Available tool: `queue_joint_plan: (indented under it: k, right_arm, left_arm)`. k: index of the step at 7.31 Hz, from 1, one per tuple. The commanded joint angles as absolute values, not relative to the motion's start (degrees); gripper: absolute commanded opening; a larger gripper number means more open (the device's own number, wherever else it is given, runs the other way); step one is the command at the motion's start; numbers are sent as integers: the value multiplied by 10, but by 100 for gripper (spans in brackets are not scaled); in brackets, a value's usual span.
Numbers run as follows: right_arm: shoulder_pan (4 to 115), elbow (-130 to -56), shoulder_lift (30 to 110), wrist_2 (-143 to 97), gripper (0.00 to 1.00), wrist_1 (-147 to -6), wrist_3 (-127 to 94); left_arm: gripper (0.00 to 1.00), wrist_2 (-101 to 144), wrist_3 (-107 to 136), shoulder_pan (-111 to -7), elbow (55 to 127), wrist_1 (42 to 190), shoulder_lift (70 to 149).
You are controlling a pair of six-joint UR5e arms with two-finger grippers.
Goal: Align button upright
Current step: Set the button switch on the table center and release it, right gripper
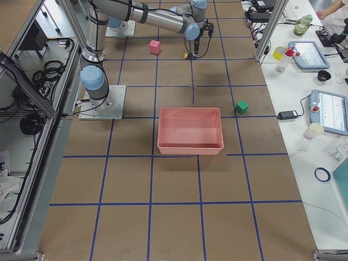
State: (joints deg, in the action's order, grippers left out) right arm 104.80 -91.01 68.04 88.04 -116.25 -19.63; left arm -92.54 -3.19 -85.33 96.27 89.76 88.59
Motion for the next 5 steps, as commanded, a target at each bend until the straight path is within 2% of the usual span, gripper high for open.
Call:
queue_joint_plan:
  k: [1, 3, 5]
  right_arm:
    - [952, -893, 796, 879, 100, -1011, -75]
    - [926, -883, 866, 881, 100, -973, -42]
    - [911, -822, 880, 882, 100, -886, -33]
  left_arm:
    - [100, -924, -27, -890, 1014, 800, 888]
    - [100, -919, 6, -917, 1068, 698, 891]
    - [100, -899, 46, -955, 1079, 652, 905]
